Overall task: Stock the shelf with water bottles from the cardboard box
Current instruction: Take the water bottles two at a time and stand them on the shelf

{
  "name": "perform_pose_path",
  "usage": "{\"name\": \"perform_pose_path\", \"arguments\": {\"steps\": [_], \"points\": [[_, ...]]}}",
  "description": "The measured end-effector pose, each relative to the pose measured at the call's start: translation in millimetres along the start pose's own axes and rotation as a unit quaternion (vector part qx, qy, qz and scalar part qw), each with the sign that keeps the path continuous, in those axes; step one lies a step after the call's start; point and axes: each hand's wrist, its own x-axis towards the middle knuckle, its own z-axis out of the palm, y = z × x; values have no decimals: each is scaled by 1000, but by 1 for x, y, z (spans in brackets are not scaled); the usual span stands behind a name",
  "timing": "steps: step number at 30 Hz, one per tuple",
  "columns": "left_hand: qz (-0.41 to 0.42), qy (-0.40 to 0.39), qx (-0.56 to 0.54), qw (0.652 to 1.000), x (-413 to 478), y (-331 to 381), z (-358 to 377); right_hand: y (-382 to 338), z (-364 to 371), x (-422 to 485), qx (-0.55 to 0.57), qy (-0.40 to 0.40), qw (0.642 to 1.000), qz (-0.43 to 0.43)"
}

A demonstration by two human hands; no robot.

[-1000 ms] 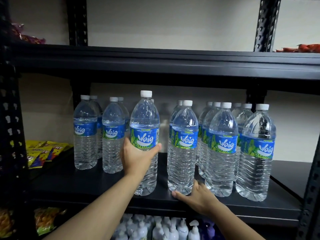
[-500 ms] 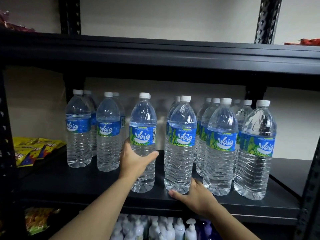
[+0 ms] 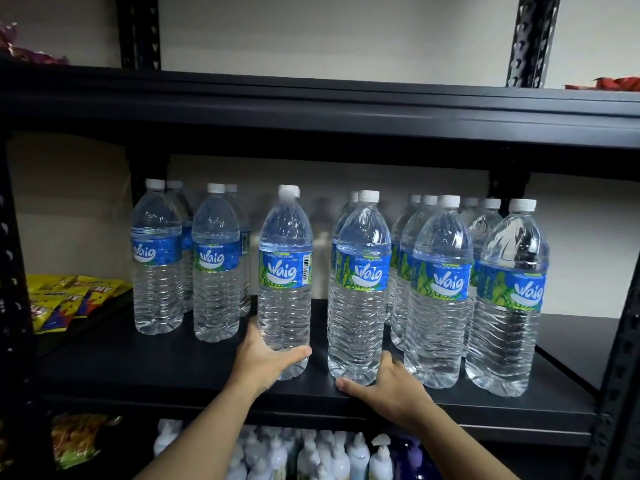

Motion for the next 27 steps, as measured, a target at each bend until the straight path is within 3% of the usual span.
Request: {"name": "perform_pose_path", "arguments": {"steps": [27], "points": [[-7, 30, 14, 999, 2, -8, 5, -5, -2, -8, -31, 12, 999, 10]]}}
